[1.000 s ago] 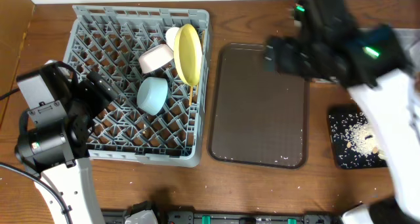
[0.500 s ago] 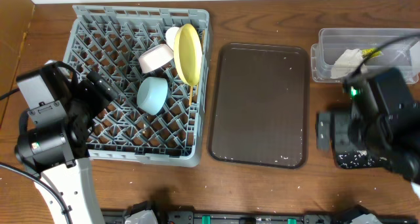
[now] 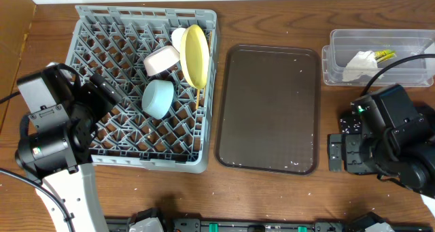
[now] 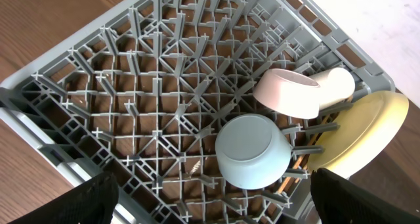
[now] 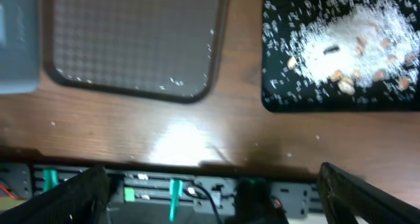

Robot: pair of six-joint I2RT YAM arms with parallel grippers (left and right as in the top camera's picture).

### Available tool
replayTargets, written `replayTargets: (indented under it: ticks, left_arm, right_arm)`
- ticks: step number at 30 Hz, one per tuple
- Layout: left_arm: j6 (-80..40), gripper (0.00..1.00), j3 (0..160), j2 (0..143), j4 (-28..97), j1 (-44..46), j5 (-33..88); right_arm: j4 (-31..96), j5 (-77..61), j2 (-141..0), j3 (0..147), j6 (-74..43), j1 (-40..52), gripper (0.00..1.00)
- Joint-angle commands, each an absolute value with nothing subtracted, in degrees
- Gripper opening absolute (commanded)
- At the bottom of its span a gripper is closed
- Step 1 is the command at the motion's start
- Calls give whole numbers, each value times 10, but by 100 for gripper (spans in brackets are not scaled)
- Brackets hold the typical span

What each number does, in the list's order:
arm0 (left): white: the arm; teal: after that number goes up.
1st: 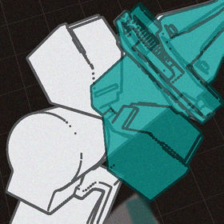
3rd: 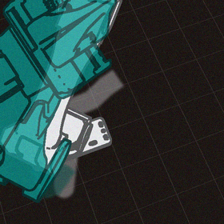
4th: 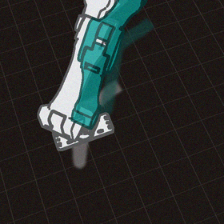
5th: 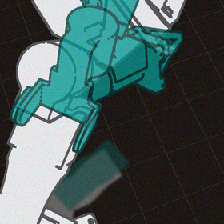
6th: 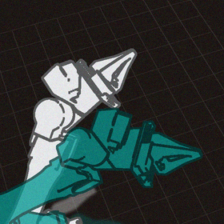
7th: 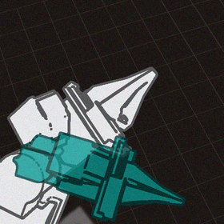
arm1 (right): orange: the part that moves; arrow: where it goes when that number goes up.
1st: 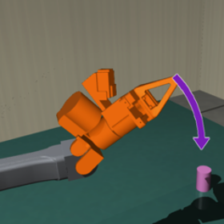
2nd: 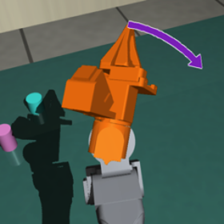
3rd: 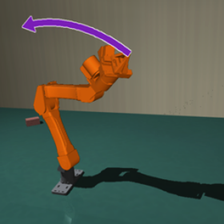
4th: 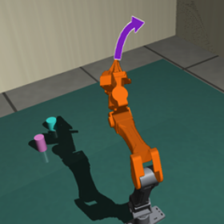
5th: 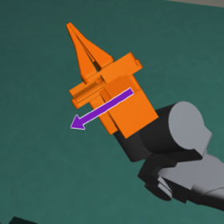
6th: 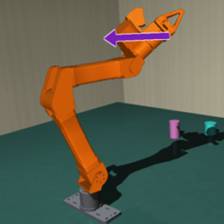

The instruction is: Sort waste into correct bins and load items into the dishwasher

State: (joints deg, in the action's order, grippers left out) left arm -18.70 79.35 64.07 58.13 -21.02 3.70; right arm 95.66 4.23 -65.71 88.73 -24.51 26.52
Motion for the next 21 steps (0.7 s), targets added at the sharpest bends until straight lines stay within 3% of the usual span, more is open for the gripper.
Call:
replayTargets:
  ticks: [1, 8, 21]
  left_arm:
    - [-192, 95, 796, 641, 582, -213, 36]
    - [-192, 95, 796, 641, 582, -213, 36]
    - [-192, 95, 796, 641, 582, -213, 36]
  right_arm:
    - [916, 33, -656, 875, -201, 263, 99]
    - [672, -64, -575, 724, 10, 229, 99]
    - [297, -99, -239, 278, 18, 83, 99]
